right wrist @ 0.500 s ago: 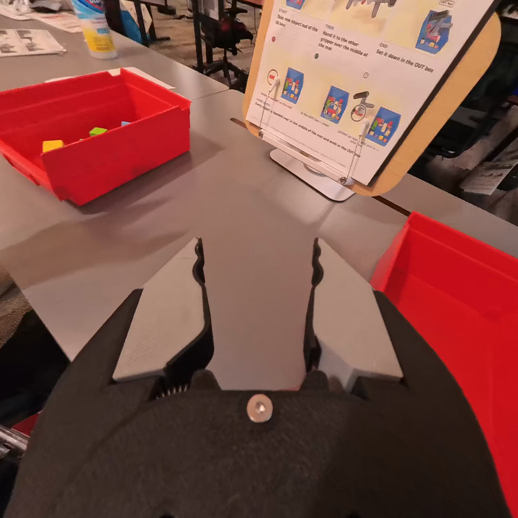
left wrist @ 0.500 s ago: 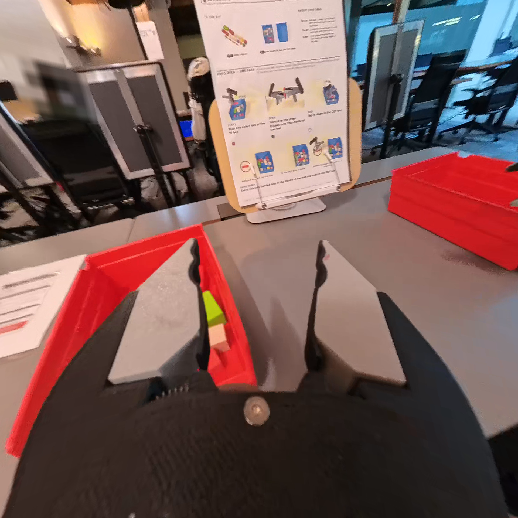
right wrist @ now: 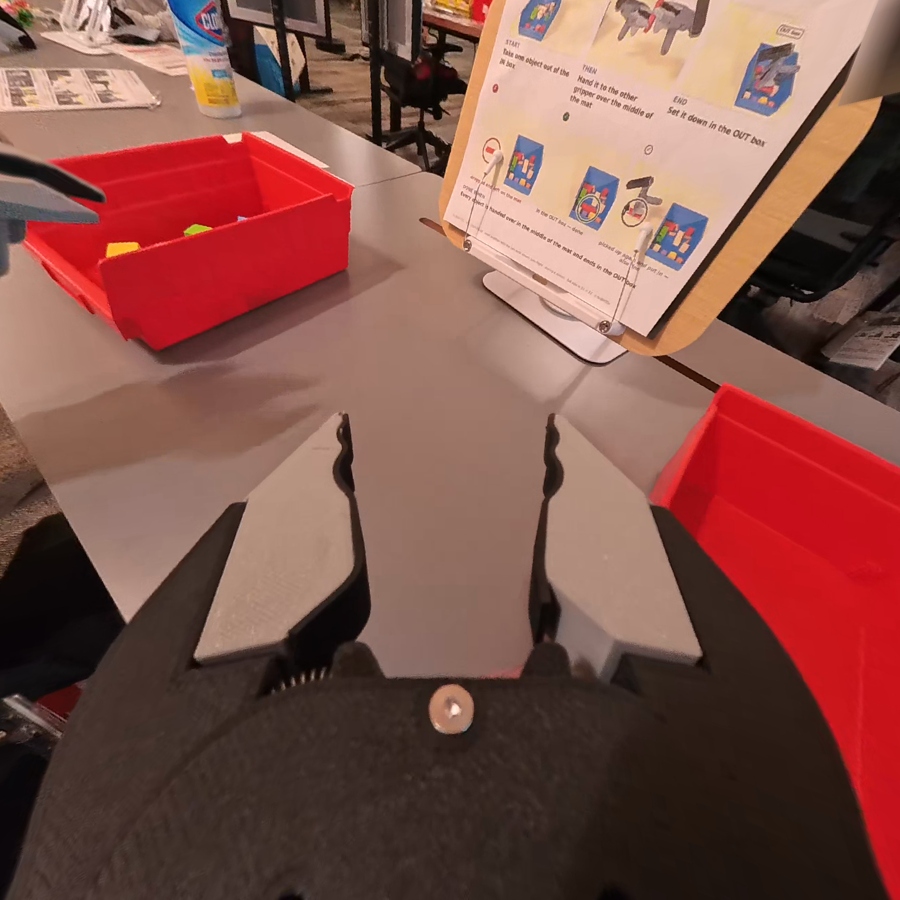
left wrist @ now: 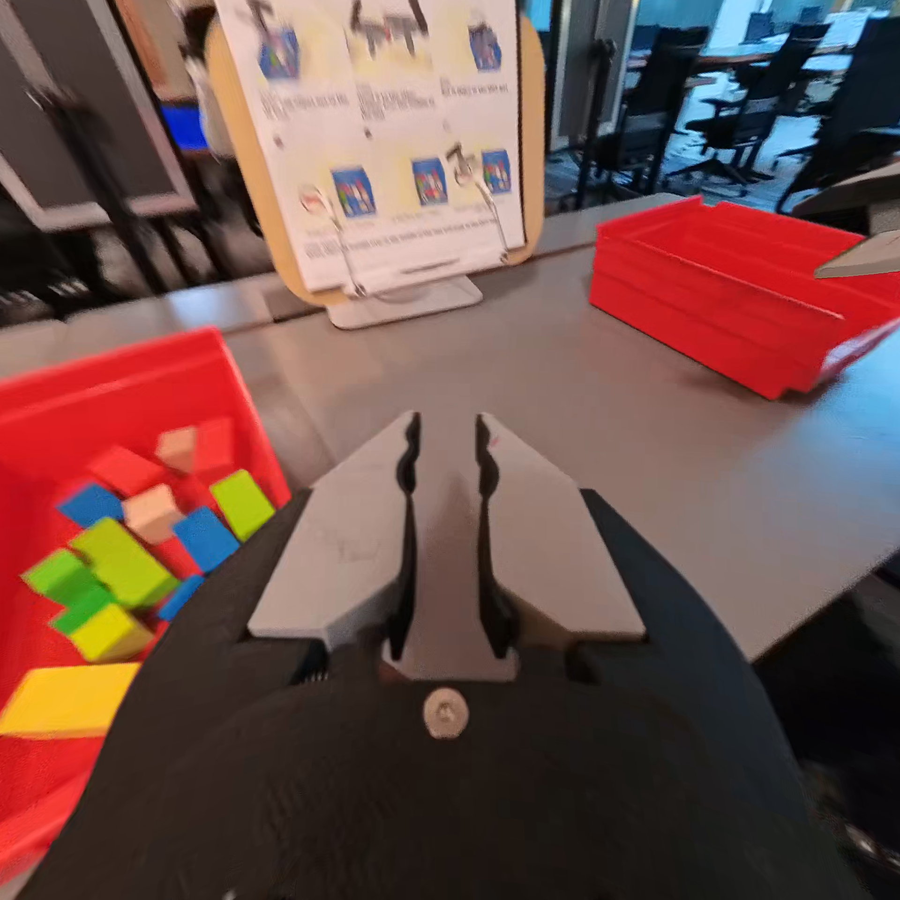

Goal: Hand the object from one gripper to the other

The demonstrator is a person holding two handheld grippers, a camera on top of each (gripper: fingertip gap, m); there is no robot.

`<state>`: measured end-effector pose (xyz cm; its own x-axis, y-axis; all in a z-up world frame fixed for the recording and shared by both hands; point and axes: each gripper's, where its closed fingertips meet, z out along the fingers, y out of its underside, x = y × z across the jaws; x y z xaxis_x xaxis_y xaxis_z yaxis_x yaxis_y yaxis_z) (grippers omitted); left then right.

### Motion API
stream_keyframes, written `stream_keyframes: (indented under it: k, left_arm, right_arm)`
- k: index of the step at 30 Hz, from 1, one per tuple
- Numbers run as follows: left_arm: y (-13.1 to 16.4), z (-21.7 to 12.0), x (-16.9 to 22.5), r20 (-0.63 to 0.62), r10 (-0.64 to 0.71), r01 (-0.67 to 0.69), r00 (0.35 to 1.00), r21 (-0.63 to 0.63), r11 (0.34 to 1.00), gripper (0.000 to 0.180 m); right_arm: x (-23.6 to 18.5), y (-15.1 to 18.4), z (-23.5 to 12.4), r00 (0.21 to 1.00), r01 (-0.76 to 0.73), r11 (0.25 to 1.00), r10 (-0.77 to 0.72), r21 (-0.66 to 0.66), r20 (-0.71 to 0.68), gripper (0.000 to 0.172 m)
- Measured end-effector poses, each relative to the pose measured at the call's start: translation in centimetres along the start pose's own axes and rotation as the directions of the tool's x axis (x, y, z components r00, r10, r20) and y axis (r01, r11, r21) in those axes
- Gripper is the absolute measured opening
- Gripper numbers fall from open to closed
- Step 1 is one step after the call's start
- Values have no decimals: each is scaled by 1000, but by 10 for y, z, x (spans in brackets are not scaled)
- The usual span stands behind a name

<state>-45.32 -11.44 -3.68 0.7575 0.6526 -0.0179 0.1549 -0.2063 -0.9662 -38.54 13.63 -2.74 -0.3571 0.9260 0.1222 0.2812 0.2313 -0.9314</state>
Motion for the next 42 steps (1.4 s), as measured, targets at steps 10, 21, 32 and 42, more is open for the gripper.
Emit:
stream_keyframes:
  k: [10,21,32,42]
  left_arm:
    - [33,17,-4,53,-55,62,997,-150,987,0]
    - [4,-7,-58,214,-212,213,954,17,977,26]
    - [-8,-33,-79,250,-234,215,940,100,971,33]
    - [4,-33,-76,162,-288,282,944,59,958,24]
  right_arm:
    - [4,22,5,999,-24,998,26,-62,32,74]
    - [-3,19,7,999,12,998,-11,-56,33,73]
    - [-13,11,9,997,-9,1000,11,-24,79,73]
    - [-13,-11,6,995,-36,997,30,63,100,72]
